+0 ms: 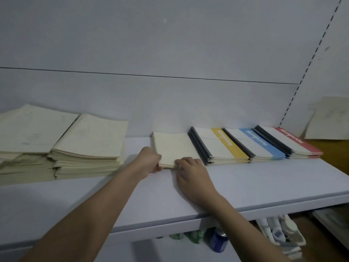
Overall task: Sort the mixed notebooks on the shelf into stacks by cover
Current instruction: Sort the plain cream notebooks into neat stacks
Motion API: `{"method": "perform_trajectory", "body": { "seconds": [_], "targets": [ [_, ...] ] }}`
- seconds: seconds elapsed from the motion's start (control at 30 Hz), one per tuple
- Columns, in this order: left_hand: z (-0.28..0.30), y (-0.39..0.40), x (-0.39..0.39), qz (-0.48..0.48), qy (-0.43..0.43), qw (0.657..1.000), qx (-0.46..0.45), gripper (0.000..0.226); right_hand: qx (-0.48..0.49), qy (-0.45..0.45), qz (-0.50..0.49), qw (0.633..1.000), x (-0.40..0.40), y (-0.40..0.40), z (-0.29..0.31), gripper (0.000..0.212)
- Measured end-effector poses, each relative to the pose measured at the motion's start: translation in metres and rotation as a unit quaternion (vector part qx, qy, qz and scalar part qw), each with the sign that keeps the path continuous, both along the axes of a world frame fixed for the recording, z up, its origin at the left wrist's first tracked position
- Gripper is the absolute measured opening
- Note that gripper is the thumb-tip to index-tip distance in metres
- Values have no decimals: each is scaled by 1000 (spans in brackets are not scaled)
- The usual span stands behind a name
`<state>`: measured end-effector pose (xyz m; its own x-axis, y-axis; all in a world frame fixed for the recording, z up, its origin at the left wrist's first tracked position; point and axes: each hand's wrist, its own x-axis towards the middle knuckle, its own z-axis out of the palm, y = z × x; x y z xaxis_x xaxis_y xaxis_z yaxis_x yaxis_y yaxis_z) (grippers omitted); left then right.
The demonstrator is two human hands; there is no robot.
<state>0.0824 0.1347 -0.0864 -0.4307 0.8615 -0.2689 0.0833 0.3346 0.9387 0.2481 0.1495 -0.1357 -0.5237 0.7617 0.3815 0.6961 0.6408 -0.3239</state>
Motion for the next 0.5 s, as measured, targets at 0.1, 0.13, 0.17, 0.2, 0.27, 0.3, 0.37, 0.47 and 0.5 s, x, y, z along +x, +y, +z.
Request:
{"method": "perform_trajectory", "body": {
  "seconds": [0.1,0.13,0.17,0.2,0.27,0.3,0.37,0.47,0.5],
  "targets": [
    [-2,-1,-1,14,13,1000,8,10,-2,-25,31,999,3,4,1,45],
    [-3,0,-1,16,29,999,3,11,-5,-22,33,999,4,4,1,45],
    [-5,3,-1,17,50,999,-3,14,-9,-18,33,999,4,4,1,45],
    [-5,5,1,18,86,996,-10,17,-12,-16,34,999,5,5,1,45],
    [-3,2,6,9,217,975,-40,12,-17,-16,40,999,6,4,2,46],
    [-1,0,7,2,289,955,-63,11,-18,-15,44,999,7,4,3,46],
    [-1,-3,8,-10,362,928,-88,23,-20,-13,53,998,8,3,4,42],
    [5,-8,9,-31,401,910,-104,17,-19,12,52,998,7,2,4,37],
    [8,-11,7,-35,420,902,-100,22,-10,33,40,999,6,2,6,36]
  ]
}}
